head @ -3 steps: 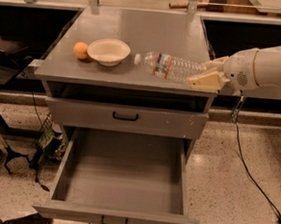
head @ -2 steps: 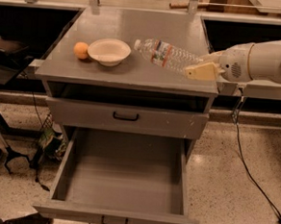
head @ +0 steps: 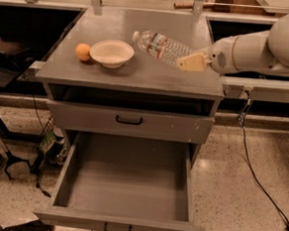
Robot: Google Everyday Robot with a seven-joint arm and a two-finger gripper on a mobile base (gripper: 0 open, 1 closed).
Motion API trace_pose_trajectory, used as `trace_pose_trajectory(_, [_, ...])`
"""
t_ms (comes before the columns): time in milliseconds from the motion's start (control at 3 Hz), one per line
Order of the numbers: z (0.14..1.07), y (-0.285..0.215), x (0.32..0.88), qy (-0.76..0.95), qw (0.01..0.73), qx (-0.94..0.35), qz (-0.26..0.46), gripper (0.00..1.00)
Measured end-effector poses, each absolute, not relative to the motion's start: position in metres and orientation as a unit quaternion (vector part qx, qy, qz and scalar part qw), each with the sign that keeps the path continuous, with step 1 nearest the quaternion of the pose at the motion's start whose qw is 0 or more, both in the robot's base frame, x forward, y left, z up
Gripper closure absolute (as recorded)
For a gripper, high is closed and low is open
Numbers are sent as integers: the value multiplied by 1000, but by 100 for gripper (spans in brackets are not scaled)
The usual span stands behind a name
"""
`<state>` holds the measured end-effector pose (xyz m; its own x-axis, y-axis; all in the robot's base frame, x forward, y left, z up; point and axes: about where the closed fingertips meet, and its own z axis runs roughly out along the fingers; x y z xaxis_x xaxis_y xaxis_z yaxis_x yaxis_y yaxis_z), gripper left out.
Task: Pick water bottle from middle drawer and place on counter
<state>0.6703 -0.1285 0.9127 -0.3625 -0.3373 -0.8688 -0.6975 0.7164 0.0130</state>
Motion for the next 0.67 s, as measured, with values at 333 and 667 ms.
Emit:
trace_pose_trajectory(333, [905, -117, 688, 827, 443, -302, 167, 100])
trace_pose_trajectory(667, [897, -111, 702, 849, 426, -277, 144, 100])
